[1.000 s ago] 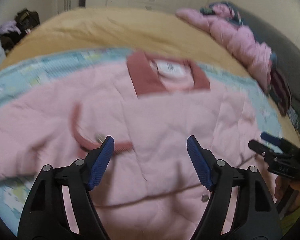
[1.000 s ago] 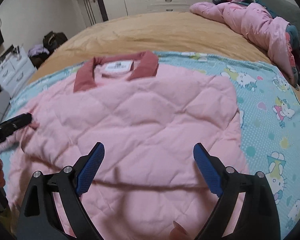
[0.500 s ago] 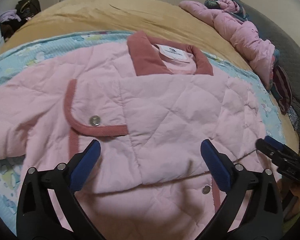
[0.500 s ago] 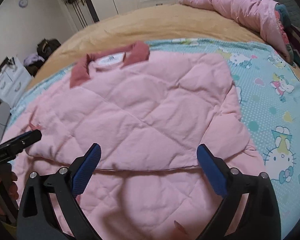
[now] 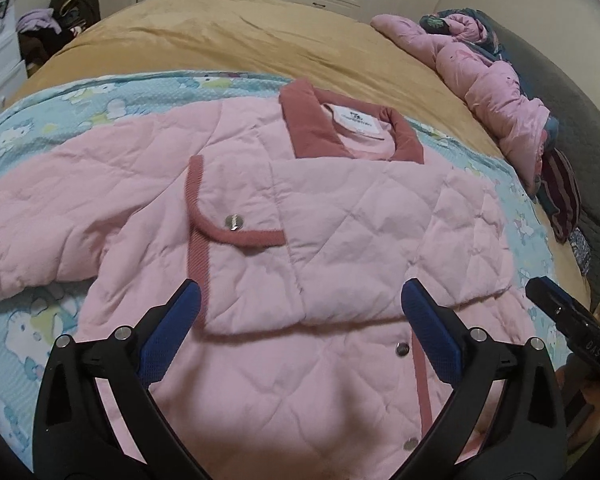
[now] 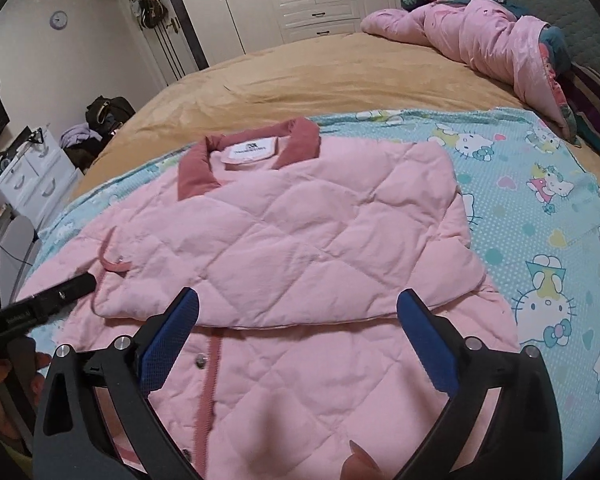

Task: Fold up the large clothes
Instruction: 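Move the left tool toward the other outstretched sleeve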

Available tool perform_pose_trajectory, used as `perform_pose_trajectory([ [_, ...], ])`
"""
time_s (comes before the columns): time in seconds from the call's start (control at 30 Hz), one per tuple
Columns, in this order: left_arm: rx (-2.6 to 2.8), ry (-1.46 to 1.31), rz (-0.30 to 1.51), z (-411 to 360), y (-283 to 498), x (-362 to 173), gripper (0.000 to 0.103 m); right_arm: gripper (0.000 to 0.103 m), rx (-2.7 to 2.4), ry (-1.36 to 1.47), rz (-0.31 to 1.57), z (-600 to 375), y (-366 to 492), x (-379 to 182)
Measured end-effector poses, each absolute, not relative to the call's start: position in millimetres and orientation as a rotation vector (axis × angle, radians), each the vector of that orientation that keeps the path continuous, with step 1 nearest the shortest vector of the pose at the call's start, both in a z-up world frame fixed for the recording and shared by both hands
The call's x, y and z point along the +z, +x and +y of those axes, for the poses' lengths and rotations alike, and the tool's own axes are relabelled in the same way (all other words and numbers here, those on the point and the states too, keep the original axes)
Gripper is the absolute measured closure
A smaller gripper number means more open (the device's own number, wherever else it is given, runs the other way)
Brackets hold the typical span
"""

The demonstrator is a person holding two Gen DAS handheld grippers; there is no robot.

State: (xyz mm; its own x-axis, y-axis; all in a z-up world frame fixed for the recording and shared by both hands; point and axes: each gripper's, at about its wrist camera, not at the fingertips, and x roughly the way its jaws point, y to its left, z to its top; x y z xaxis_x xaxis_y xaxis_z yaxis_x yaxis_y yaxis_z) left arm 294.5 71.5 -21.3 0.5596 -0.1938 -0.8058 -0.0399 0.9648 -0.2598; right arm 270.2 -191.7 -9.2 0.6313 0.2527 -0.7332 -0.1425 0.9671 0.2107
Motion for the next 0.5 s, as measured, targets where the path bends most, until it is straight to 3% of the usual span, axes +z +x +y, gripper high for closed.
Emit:
perform_pose_trajectory([
  [0.5, 0.012, -0.238, 0.864, 124.7, 247.6, 13.4, 0.009, 0.004, 0.294, 0.077, 0.778, -125.2, 246.7, 36.5],
])
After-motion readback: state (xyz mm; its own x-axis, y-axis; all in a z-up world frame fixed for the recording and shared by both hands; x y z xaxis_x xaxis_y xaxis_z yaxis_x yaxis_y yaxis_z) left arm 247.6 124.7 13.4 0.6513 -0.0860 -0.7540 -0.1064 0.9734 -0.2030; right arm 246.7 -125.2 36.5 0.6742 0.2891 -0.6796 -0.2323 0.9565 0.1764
